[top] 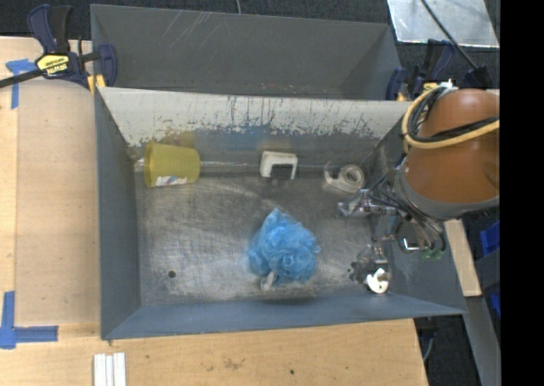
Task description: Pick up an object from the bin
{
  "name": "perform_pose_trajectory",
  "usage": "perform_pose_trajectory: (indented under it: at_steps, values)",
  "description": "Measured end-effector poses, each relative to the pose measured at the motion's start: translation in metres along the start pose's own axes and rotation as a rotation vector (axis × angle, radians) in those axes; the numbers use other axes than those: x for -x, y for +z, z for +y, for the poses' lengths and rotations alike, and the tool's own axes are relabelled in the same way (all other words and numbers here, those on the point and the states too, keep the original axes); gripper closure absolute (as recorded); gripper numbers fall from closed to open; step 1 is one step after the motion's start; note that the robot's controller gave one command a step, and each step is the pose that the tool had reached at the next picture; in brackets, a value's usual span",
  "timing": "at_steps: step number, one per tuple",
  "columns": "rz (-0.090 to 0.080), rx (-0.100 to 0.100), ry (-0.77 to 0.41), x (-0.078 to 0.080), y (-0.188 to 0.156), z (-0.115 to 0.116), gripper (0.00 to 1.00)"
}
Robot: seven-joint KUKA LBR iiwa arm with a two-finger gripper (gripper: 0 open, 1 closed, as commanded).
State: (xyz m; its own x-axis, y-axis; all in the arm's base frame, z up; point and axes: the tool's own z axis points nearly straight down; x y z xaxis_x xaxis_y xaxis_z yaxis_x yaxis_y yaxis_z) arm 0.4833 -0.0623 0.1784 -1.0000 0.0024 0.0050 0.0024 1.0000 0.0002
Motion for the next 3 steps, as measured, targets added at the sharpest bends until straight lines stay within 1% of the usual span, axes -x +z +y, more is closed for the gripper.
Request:
perform_pose_trajectory:
  at_steps: [1,2,3]
  values:
    - [-0.008,-0.001,-0.002,0.002,-0.003,0.0,0.0]
    - [-0.012,-0.003,-0.079,0.004,0.03,0.028,0.0]
    - [-0.005,0.001,-0.047,0.033,0.045,0.042,0.0]
